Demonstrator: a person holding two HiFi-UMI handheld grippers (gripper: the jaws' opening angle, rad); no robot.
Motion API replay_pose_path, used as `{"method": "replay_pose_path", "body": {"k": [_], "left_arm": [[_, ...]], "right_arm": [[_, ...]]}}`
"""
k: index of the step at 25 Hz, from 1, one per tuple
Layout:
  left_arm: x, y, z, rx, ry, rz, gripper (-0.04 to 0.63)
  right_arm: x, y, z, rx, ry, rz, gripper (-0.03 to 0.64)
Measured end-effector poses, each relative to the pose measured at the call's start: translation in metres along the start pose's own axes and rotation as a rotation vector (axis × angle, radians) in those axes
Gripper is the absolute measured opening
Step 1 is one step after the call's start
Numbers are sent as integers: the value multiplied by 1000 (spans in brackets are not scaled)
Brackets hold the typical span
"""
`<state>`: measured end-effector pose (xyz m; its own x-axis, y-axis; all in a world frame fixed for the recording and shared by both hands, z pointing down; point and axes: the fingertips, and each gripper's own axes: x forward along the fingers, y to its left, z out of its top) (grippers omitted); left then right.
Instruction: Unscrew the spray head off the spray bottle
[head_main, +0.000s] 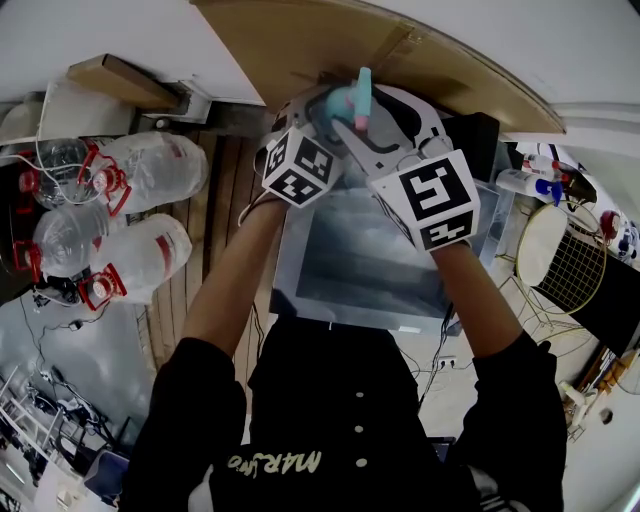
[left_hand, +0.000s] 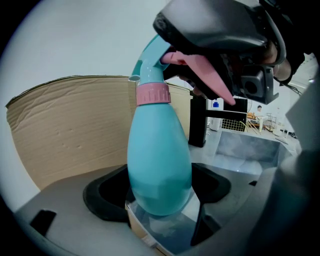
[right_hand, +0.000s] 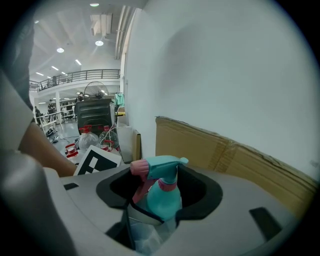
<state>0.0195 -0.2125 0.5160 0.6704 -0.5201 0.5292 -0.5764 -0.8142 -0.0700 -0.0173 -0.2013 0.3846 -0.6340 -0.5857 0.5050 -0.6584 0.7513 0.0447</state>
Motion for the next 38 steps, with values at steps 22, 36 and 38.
{"method": "replay_pose_path", "body": {"k": [22,36,38], "left_arm": [[-7,-5,-2,70,-33,-150,396],[-5,-5,-1,50,-37,-118,396],[-4,-5,-1,51,-37,-114,396]], "right_arm": [[-21,-17,-4,-95,47,151,101],[-32,29,4,201,-70,-29,201],[-19,19,-8,242,-46,-55,207]]}}
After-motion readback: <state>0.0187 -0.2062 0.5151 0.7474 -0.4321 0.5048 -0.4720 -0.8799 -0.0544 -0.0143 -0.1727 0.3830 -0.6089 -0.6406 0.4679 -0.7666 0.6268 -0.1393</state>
